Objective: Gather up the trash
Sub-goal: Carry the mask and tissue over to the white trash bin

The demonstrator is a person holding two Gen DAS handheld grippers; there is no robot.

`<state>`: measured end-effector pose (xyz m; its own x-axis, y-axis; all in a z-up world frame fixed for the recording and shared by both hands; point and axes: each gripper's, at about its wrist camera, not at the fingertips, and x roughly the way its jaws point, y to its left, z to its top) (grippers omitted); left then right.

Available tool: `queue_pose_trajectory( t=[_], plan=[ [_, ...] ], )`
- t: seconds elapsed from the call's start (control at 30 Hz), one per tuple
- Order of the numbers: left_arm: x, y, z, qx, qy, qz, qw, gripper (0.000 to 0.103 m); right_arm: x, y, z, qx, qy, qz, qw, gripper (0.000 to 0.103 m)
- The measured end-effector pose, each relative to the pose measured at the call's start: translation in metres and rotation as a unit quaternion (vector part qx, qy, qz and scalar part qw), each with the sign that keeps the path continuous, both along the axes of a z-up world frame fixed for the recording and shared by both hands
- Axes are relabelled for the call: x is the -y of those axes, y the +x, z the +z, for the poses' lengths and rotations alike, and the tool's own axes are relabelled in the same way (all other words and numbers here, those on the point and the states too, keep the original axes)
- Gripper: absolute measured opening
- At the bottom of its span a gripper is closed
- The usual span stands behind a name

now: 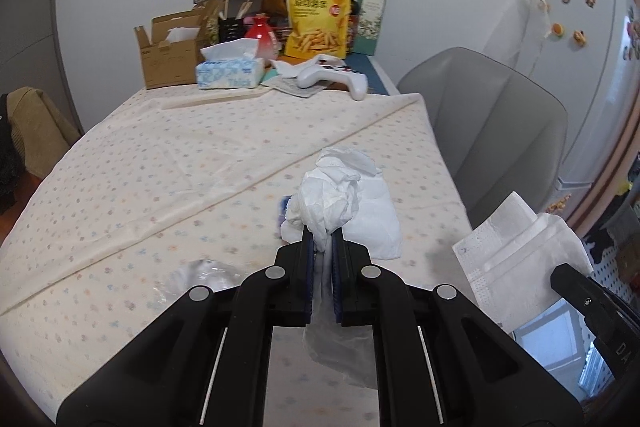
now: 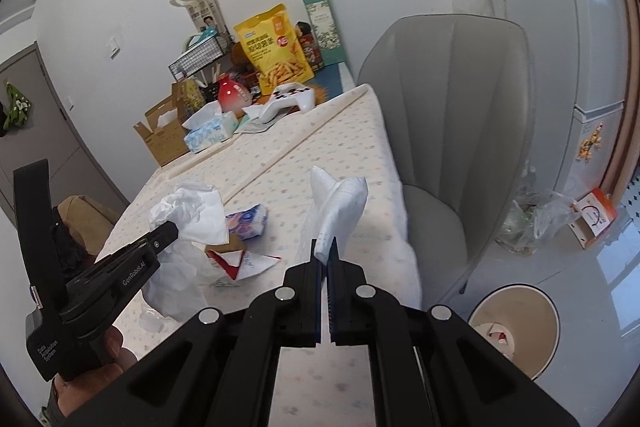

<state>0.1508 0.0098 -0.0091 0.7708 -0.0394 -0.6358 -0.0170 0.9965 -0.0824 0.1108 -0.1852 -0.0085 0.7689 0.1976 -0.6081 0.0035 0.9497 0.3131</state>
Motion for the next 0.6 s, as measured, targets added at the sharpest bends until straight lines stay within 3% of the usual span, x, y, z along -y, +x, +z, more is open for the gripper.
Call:
queue_pose_trajectory(
  t=[0.3, 0.6],
  plan=[
    [0.064, 0.001, 0.003, 0.000, 0.000, -0.056, 0.9984, 0.008, 0.052, -0.023, 0.002, -0.001, -0.012, -0.057, 0.998, 0.003],
    [0.134, 0.007, -0.015, -0.021, 0.008, -0.114, 0.9932, 0.008, 0.112, -0.041, -0.008, -0.017, -0.013, -0.118, 0.993, 0.003]
  ],
)
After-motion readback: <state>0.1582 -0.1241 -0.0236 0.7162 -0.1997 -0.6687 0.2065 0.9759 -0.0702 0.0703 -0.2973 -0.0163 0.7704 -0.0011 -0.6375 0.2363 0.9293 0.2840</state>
